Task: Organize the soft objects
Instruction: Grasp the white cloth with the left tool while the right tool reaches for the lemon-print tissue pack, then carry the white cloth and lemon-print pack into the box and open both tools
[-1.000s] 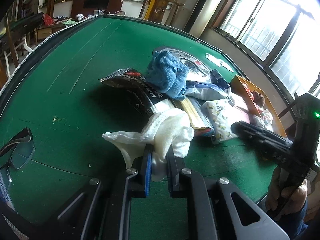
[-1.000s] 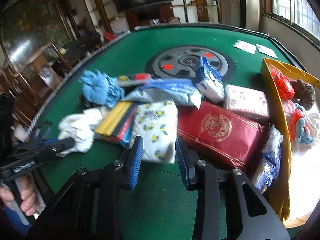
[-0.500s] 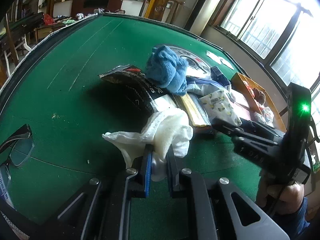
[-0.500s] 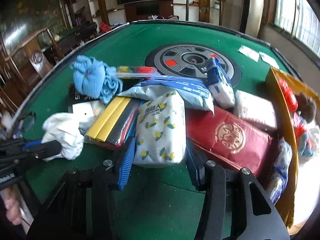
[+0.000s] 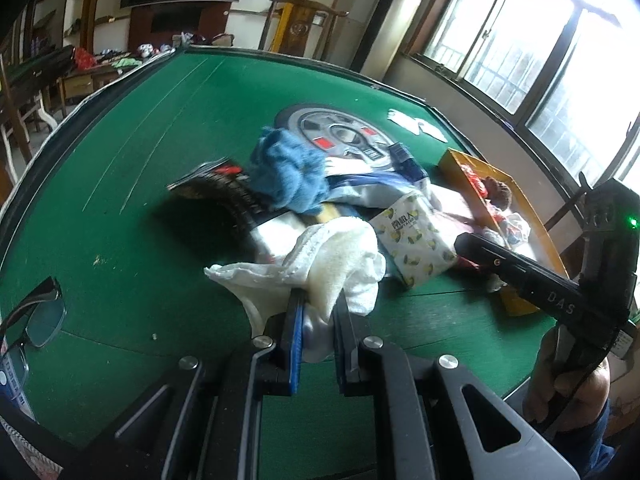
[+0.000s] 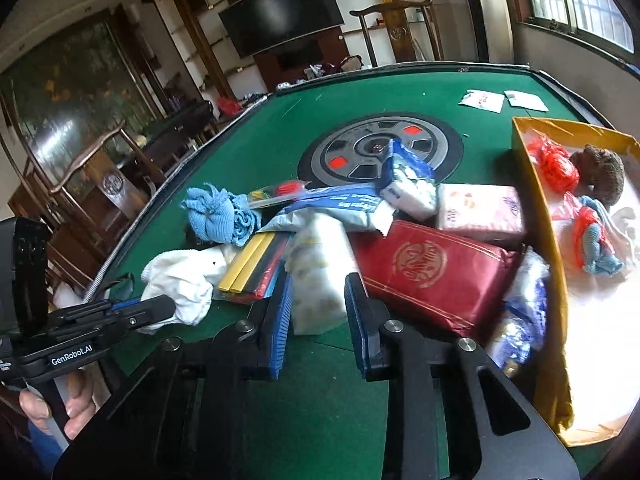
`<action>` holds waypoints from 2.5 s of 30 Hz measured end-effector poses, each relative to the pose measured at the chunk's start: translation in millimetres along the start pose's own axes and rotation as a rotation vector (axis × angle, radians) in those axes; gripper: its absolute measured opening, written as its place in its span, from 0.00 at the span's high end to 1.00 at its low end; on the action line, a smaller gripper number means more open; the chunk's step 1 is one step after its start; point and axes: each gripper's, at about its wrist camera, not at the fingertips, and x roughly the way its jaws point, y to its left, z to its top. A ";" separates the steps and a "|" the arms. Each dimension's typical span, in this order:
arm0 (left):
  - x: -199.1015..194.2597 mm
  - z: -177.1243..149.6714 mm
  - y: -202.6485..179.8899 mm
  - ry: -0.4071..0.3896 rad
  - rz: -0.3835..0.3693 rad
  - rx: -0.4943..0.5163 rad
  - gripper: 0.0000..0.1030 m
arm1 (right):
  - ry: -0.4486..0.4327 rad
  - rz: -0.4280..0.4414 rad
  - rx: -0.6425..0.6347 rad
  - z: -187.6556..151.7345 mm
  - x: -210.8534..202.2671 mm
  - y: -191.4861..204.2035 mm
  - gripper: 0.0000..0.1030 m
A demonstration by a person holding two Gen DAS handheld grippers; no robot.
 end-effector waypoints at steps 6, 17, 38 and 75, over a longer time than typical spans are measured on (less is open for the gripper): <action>-1.8 -0.3 -10.9 -0.001 0.000 0.018 0.89 | -0.001 -0.017 0.035 -4.0 -5.3 -11.6 0.74; -4.6 -1.5 1.4 -0.013 -0.005 -0.008 0.88 | 0.068 -0.182 -0.248 -2.7 21.8 30.9 0.33; -9.4 2.6 7.7 -0.021 -0.033 -0.019 0.88 | -0.004 -0.117 -0.130 4.5 -13.2 -3.1 0.50; 145.7 0.7 -280.8 0.275 -0.286 0.407 0.81 | 0.031 -0.458 0.289 49.6 -75.6 -256.7 0.46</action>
